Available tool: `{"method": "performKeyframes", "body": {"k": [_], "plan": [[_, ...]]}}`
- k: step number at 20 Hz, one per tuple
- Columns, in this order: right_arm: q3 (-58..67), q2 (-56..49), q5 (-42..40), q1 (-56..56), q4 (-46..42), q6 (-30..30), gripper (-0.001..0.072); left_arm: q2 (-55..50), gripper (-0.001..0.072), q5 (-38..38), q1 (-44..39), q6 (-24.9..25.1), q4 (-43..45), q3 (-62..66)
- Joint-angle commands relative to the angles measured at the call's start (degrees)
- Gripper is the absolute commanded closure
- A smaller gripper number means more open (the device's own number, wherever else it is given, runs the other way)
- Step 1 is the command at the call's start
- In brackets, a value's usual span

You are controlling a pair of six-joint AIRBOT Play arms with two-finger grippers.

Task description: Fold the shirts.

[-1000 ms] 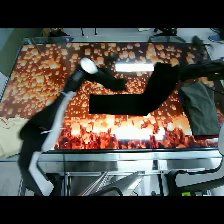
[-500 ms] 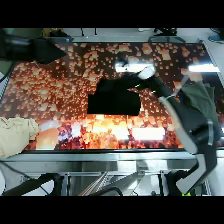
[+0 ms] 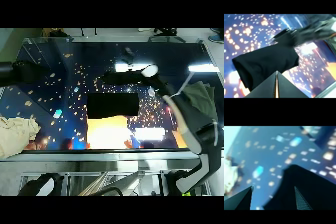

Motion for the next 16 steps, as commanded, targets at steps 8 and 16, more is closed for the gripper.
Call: {"method": "performKeyframes", "body": {"k": [8, 16], "plan": [[-19.5, 2.0, 12.0, -16.8, -22.5, 12.3, 0.0128, 3.1, 0.0693, 0.8, 1.1, 0.6, -0.1, -5.3], [-22.5, -5.8, 8.5, -16.8, 2.8, -1.8, 0.0093, 3.1, 0.0693, -0.3, 1.1, 0.6, -0.1, -5.3]]}}
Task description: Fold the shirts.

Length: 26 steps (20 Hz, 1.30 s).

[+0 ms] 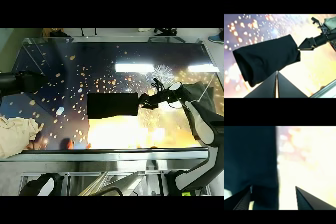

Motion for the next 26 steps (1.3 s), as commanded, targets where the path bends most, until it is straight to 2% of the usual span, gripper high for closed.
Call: {"method": "performKeyframes", "body": {"k": [1, 3, 4, 5, 8, 9, 10, 14, 15, 21, 26], "plan": [[-0.9, -3.5, -0.9, 0.3, 12.4, -7.7, 0.0094, 0.0, 0.0693, -0.3, 0.0, -0.1, 0.0, 0.0], [-0.9, -4.3, -1.0, 1.3, 15.5, -9.4, 0.0118, 0.0, 0.0693, -0.3, 0.0, -0.1, 0.1, 0.0], [-0.9, -4.4, -1.0, 2.0, 16.8, -10.5, 0.0198, 0.0, 0.0693, -0.3, 0.1, -0.1, 0.1, 0.0], [-0.8, -4.4, -1.0, 2.5, 18.1, -11.7, 0.0248, 0.0, 0.0693, -0.3, 0.0, -0.1, 0.1, 0.0], [0.4, -3.5, -0.3, 2.4, 18.4, -12.0, 0.0244, 0.0, 0.0693, -0.5, 0.1, -0.1, 0.1, 0.0], [0.7, -3.1, -0.2, 1.9, 17.4, -11.9, 0.0184, 0.0, 0.0693, -1.0, 0.0, -0.1, 0.2, 0.0], [0.8, -2.5, -0.1, 1.0, 17.2, -11.9, 0.0068, 0.0, 0.0693, -1.5, 0.0, -0.1, 0.2, 0.0], [0.8, -2.0, 0.0, -1.8, 17.1, -11.9, 0.0059, 0.0, 0.0693, -2.6, 0.0, 0.0, 0.2, 0.0], [0.8, -2.1, 0.0, -1.6, 17.1, -11.9, 0.0004, 0.0, 0.0693, -2.6, 0.0, 0.0, 0.2, 0.0], [0.8, -4.9, -3.0, 3.9, 17.1, -11.5, 0.0005, 0.0, 0.0693, -2.1, 0.1, 0.1, 0.2, 0.0], [0.8, -6.5, -4.1, 7.8, 18.5, -10.9, 0.0012, 0.0, 0.0693, -2.0, 0.1, 2.2, 0.2, 0.0]]}}
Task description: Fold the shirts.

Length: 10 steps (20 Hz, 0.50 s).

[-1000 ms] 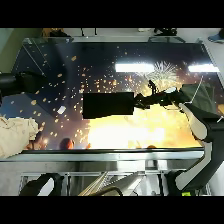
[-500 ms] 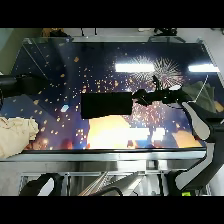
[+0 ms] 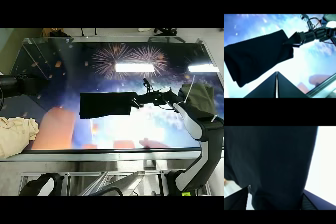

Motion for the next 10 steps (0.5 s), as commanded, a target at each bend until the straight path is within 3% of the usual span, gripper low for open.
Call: {"method": "performKeyframes", "body": {"k": [1, 2, 3, 5, 6, 10], "plan": [[0.0, -0.8, -1.1, 2.0, 1.5, 0.6, 0.0059, 0.0, 0.0693, 0.1, 0.1, 1.2, 0.0, 0.0], [0.0, -0.8, -0.9, 1.9, 3.8, -0.6, 0.0326, 0.0, 0.0693, 0.1, 0.1, 1.5, 0.0, 0.0], [0.0, -0.6, -0.4, 1.9, 6.8, -3.0, 0.0543, 0.0, 0.0693, 0.1, 0.1, 1.6, 0.0, 0.0], [0.0, 1.0, 0.7, 1.9, 12.9, -7.2, 0.0658, 0.0, 0.0693, 0.1, 0.0, 1.6, 0.0, 0.0], [0.3, 2.5, 0.8, 1.8, 15.5, -9.8, 0.0679, 0.0, 0.0693, 0.1, 0.1, 1.6, 0.1, 0.0], [7.7, 9.6, -1.6, -1.9, 17.0, -11.1, 0.0681, 0.0, 0.0693, 0.1, 0.1, 1.5, 0.0, 0.0]]}}
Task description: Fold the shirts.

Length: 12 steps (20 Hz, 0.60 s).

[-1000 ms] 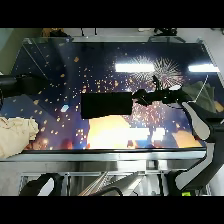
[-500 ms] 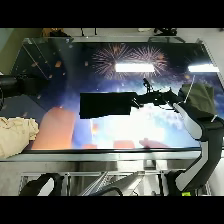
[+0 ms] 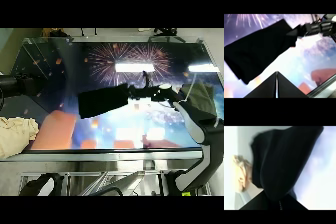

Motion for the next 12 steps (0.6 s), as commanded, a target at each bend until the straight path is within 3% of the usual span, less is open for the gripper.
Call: {"method": "performKeyframes", "body": {"k": [1, 4, 9, 12], "plan": [[7.1, 5.7, -2.5, -4.3, 3.5, -1.4, 0.0681, 0.0, 0.0693, -0.1, 0.1, 0.1, 0.0, 0.0], [16.2, 8.8, -5.4, -12.6, -3.6, 6.6, 0.0681, 0.0, 0.0693, -0.2, 0.1, 0.1, 0.0, 0.0], [27.0, 9.8, -5.9, -27.8, -32.8, 33.0, 0.0681, 0.0, 0.0693, -0.1, 0.1, 0.1, 0.0, 0.0], [27.5, 10.3, -1.8, -36.2, -38.1, 42.6, 0.0681, 0.0, 0.0693, -0.1, 0.0, 0.1, 0.0, 0.0]]}}
